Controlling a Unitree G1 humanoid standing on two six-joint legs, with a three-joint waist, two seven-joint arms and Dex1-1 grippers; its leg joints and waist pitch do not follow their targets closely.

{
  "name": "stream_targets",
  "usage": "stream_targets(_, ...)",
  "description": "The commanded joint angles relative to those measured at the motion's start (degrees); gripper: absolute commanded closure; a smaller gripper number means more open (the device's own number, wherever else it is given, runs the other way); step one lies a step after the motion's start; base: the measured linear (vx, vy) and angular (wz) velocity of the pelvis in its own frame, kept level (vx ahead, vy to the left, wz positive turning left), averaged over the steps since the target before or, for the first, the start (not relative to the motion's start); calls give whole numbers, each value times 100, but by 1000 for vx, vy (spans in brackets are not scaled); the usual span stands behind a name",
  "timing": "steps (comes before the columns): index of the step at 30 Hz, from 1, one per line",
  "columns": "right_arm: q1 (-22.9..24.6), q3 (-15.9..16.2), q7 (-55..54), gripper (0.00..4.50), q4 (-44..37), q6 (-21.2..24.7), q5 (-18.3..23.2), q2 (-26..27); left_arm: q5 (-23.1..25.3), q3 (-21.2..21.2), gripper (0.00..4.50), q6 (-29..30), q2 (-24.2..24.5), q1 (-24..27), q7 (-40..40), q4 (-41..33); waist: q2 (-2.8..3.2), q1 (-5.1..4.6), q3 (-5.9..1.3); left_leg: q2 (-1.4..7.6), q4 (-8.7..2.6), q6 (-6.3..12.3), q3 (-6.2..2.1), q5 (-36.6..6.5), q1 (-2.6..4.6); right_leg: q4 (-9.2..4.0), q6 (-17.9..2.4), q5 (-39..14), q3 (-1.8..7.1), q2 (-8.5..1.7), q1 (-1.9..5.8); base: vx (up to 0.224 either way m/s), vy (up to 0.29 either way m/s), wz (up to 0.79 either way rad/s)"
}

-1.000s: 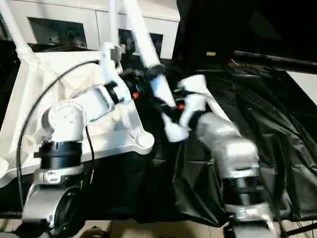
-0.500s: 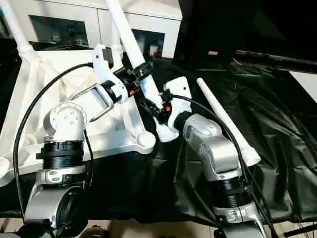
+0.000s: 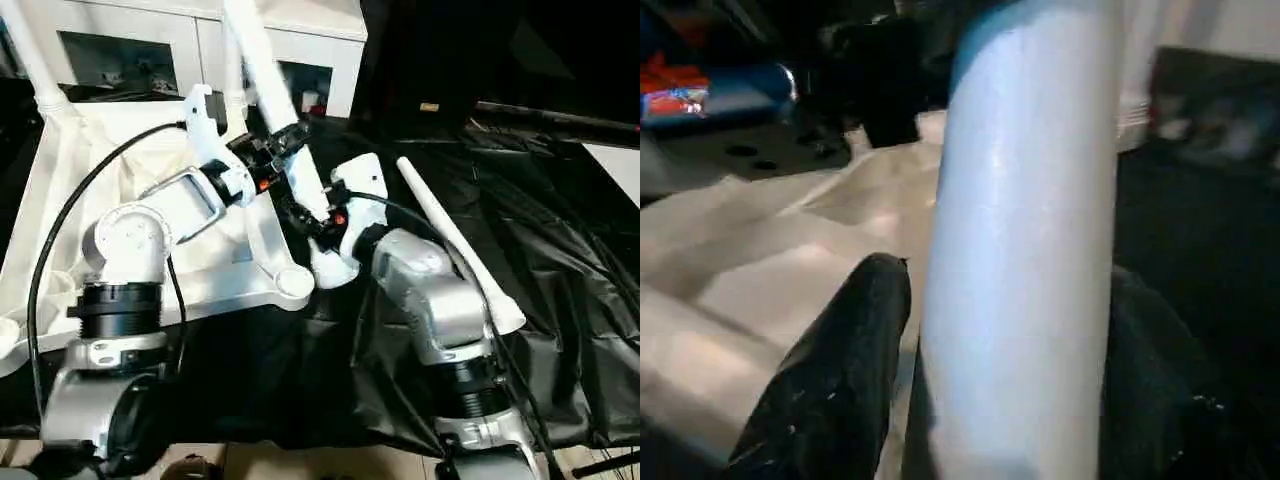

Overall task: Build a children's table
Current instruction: Pick table leg

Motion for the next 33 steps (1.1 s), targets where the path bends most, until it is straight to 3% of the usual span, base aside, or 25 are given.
stream_targets(1, -63, -118, 268, 152, -275, 280, 320, -107, -126, -200, 269, 76, 37, -192, -295, 66, -12, -28, -481, 175, -382, 57, -51, -855, 104, -364, -684, -1056, 255, -348, 354, 0, 0, 0)
stream_targets(4, -120, -567, 695, 151, -373, 849, 1009, -417, -121, -453, 269, 193, 547, -300, -1118, 209, -17, -7, -491, 157, -376, 101, -46, -793, 119, -357, -666, -1096, 256, -344, 361, 0, 0, 0)
stream_targets(11, -118, -824, 1228, 151, -283, 1366, 1470, -852, -426, -872, 269, 481, 1224, -329, -2591, 60, -31, -11, -490, 165, -367, 42, -36, -678, 99, -351, -819, -1156, 250, -377, 366, 0, 0, 0)
stream_targets(17, 12, -686, 1526, 151, -465, 1522, 1672, -1048, -758, -976, 269, 598, 1385, -295, -3237, -157, -14, 4, -490, 192, -370, -29, -35, -713, 116, -327, -926, -1146, 251, -388, 354, 0, 0, 0)
stream_targets(20, 97, -545, 1653, 151, -510, 1679, 1780, -1071, -1009, -874, 269, 664, 1355, -295, -3537, -203, -20, 10, -485, 178, -370, -48, -30, -798, 116, -358, -881, -1355, 248, -392, 360, 0, 0, 0)
stream_targets(21, 123, -484, 1725, 179, -511, 1763, 1824, -1083, -1034, -878, 269, 617, 1358, -279, -3590, -211, -19, 5, -479, 179, -374, -69, -37, -818, 103, -364, -858, -1439, 246, -392, 358, 0, 0, 0)
stream_targets(32, 182, -342, 1738, 259, -505, 1849, 1853, -1133, -1021, -789, 270, 476, 1332, -351, -3571, -32, -43, 8, -478, 183, -379, -129, -45, -840, 98, -385, -688, -1635, 246, -392, 346, 0, 0, 0)
stream_targets(33, 152, -369, 1634, 261, -444, 1762, 1786, -1095, -836, -847, 270, 309, 1337, -342, -3458, -19, -37, 7, -479, 183, -380, -132, -48, -823, 95, -382, -695, -1584, 245, -391, 347, 0, 0, 0)
